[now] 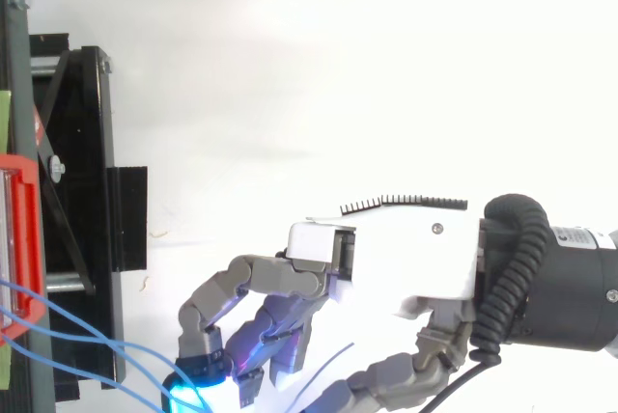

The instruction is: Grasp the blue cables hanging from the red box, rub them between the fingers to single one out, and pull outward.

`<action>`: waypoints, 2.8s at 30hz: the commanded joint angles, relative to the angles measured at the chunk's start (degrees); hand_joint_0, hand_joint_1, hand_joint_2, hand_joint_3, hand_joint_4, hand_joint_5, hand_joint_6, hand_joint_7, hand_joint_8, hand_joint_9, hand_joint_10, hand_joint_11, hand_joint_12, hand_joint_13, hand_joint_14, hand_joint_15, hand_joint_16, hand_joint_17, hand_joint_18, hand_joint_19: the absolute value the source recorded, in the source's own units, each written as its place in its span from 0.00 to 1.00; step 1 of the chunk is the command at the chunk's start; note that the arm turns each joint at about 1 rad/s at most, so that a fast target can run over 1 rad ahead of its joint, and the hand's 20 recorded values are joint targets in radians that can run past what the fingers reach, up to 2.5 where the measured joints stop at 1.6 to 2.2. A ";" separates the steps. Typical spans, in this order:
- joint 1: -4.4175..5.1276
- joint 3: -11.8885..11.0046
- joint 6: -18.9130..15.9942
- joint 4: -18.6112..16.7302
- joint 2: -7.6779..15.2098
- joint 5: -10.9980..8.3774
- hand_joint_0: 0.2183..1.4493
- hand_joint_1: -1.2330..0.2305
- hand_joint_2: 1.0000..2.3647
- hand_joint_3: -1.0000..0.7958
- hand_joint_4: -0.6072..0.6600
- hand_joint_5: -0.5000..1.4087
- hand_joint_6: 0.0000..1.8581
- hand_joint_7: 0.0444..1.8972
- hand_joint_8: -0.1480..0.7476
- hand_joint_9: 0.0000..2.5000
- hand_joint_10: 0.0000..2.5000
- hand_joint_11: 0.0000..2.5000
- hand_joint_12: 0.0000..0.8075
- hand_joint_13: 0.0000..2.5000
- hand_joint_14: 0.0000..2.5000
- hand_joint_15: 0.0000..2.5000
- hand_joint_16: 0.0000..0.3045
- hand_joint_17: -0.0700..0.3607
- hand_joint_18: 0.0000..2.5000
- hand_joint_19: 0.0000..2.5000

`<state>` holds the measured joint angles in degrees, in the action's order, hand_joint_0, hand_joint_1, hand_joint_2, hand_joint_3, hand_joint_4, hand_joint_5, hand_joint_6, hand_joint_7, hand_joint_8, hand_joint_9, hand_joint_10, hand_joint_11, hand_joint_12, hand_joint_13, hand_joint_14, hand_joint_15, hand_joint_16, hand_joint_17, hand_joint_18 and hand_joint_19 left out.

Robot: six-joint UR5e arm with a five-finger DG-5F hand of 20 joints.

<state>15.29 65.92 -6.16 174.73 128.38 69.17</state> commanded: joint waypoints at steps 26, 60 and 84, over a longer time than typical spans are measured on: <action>0.09 0.00 0.00 0.26 -0.06 0.00 0.45 0.23 0.01 0.36 0.51 0.15 0.49 0.54 0.55 0.35 0.01 0.33 0.51 0.35 0.01 0.20 0.18 0.45 0.41 0.19; 0.09 -0.09 0.00 0.26 0.02 0.00 0.31 0.39 0.01 0.35 0.64 0.17 0.43 0.51 0.60 0.33 0.01 0.31 0.53 0.35 0.01 0.21 0.19 0.46 0.41 0.22; 0.18 -0.09 0.18 0.88 -0.86 0.09 0.20 0.31 0.00 0.28 0.67 0.18 0.47 0.51 0.64 0.40 0.00 0.35 0.55 0.38 0.01 0.21 0.21 0.49 0.46 0.20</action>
<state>15.47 65.83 -6.07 175.32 127.92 69.25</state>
